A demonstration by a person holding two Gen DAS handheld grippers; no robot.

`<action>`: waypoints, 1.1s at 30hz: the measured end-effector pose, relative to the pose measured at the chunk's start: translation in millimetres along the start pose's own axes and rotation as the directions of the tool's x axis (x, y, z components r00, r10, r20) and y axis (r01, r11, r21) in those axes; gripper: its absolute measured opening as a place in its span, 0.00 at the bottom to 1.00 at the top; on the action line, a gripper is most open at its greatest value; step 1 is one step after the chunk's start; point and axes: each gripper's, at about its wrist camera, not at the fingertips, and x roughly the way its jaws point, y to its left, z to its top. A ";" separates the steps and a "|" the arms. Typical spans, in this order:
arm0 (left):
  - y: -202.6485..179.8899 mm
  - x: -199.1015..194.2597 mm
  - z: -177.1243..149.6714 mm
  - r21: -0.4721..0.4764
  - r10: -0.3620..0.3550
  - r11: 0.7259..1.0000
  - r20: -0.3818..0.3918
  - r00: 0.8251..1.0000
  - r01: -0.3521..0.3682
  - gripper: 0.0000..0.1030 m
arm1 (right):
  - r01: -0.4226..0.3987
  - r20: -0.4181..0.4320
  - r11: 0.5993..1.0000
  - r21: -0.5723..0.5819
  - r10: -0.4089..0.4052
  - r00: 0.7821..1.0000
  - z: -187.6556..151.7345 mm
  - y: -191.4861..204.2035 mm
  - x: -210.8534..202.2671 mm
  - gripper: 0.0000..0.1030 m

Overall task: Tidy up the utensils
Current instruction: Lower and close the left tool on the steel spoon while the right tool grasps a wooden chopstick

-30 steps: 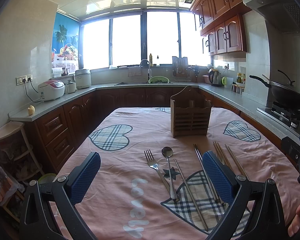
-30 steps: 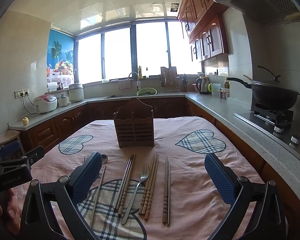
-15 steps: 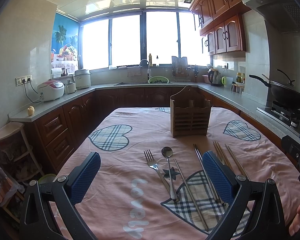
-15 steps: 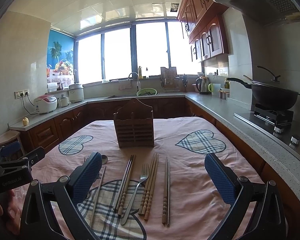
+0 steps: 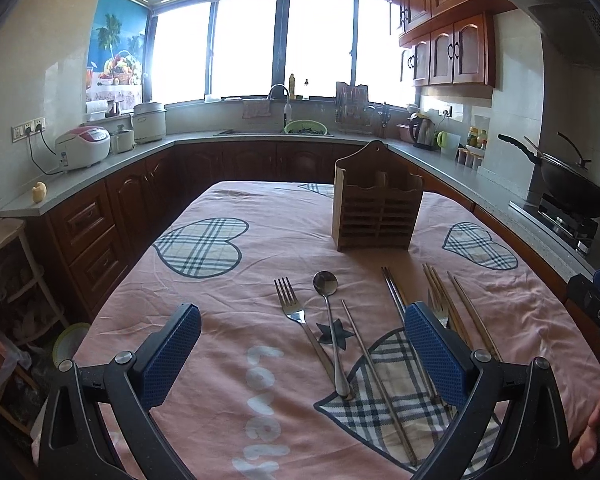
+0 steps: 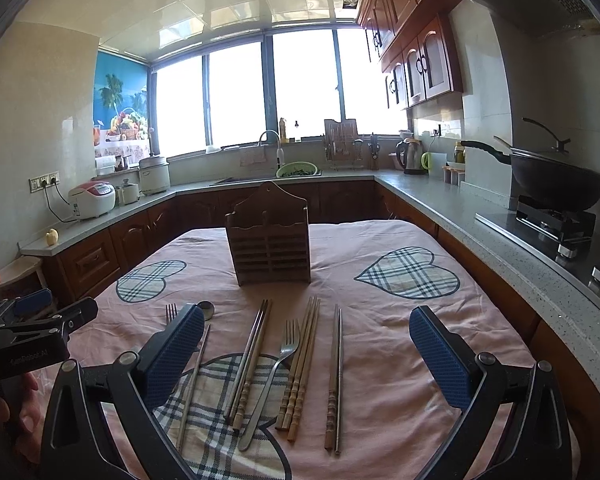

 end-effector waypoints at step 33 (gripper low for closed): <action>5.6 236.1 73.7 0.002 -0.150 0.984 -0.524 0.838 0.177 0.26 | 0.026 -0.597 0.993 0.118 0.050 0.801 -21.0 -59.0 227.6 0.19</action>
